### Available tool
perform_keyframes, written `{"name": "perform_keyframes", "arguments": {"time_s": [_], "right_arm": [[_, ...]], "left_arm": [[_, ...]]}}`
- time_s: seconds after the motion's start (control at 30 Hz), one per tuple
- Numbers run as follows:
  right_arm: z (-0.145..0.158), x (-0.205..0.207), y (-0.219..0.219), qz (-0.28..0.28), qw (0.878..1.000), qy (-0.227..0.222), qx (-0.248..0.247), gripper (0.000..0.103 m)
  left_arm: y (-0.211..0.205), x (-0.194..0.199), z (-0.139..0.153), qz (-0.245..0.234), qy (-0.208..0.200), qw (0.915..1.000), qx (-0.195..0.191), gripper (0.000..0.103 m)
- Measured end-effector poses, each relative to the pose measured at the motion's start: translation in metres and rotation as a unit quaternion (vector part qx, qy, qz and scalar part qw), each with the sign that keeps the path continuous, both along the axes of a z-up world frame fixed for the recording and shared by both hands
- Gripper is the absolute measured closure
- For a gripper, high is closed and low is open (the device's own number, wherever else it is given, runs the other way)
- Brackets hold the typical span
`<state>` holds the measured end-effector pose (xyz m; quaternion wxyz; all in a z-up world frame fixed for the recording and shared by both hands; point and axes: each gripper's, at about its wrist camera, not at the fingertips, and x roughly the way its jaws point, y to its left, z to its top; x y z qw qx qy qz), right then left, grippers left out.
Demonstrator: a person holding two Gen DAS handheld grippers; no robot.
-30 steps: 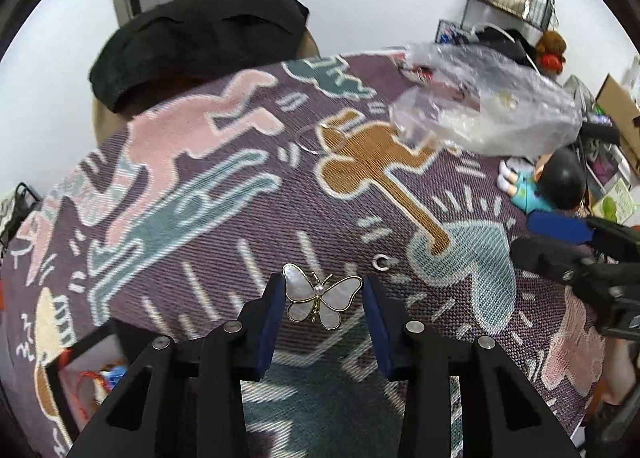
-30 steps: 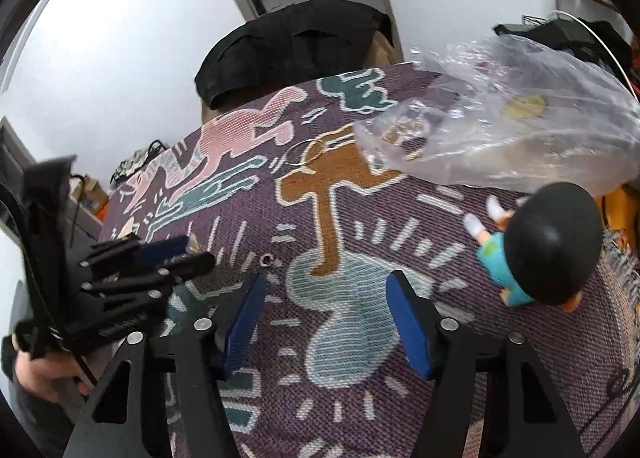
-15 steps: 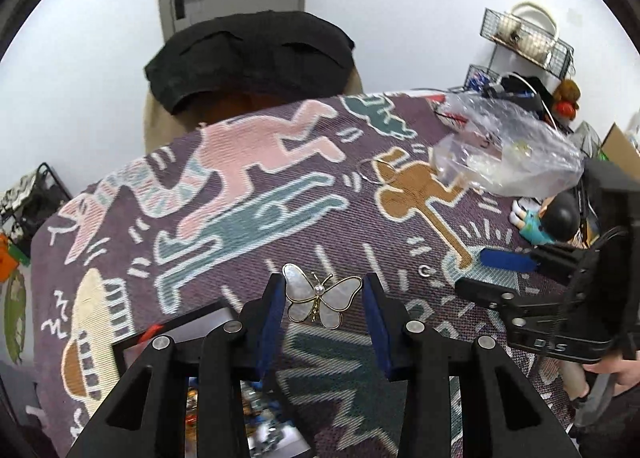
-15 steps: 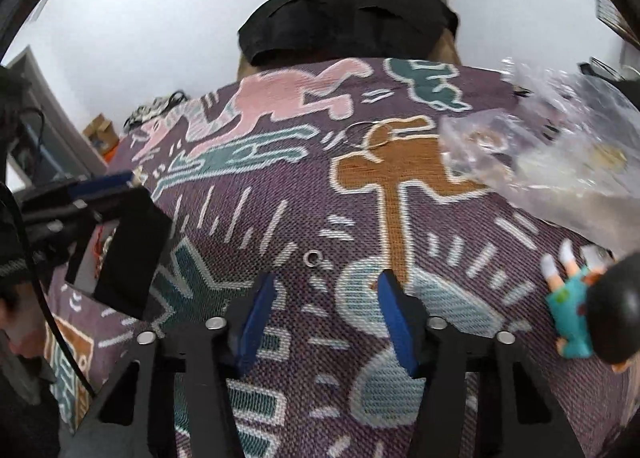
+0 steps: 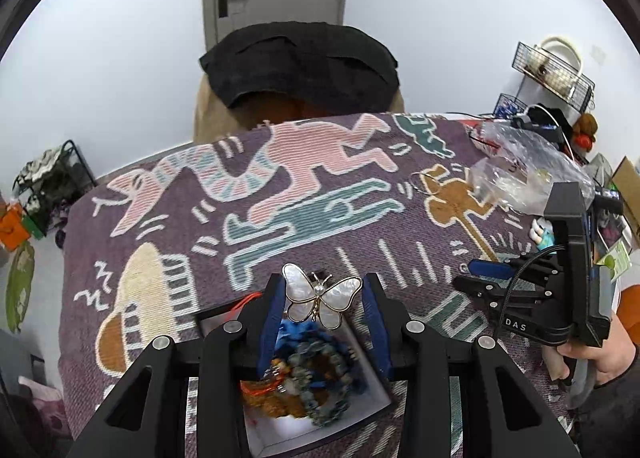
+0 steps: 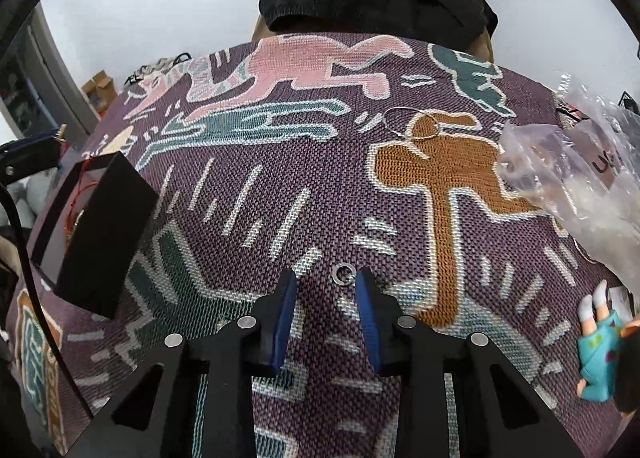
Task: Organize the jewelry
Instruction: 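Carry the butterfly pendant into the box with the left gripper while the right grasps the small ring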
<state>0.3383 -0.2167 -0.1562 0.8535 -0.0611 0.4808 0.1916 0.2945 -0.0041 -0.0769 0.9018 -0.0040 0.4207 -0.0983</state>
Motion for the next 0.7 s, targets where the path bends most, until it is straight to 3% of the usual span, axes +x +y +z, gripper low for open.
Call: {"name": "perform_keyframes", "arguments": {"time_s": [0.13, 0.17, 0.43, 0.47, 0.5, 0.57, 0.7], "right_arm": [[-0.002, 0.004, 0.005, -0.001, 1.000, -0.010, -0.015, 0.081], [-0.002, 0.005, 0.006, -0.001, 1.000, -0.010, -0.016, 0.090], [0.014, 0.000, 0.017, 0.005, 1.000, -0.017, 0.001, 0.091], [0.016, -0.002, 0.019, 0.007, 1.000, -0.019, 0.001, 0.091], [0.020, -0.004, 0.022, 0.009, 1.000, -0.023, 0.002, 0.091], [0.027, -0.007, 0.028, 0.013, 0.999, -0.029, 0.006, 0.091], [0.047, -0.015, 0.042, 0.026, 0.998, -0.045, 0.019, 0.091]], "left_arm": [[0.014, -0.006, 0.000, 0.011, 0.000, 0.9999, -0.005, 0.062], [0.016, -0.007, 0.000, 0.013, 0.000, 0.9999, -0.006, 0.062], [0.033, -0.009, -0.009, 0.015, 0.030, 0.9986, -0.042, 0.061], [0.034, -0.009, -0.010, 0.015, 0.036, 0.9982, -0.045, 0.057], [0.036, -0.008, -0.012, 0.018, 0.044, 0.9978, -0.046, 0.046], [0.042, -0.009, -0.012, 0.031, 0.044, 0.9974, -0.048, 0.033], [0.060, -0.018, -0.008, 0.047, 0.031, 0.9962, -0.067, 0.030]]}}
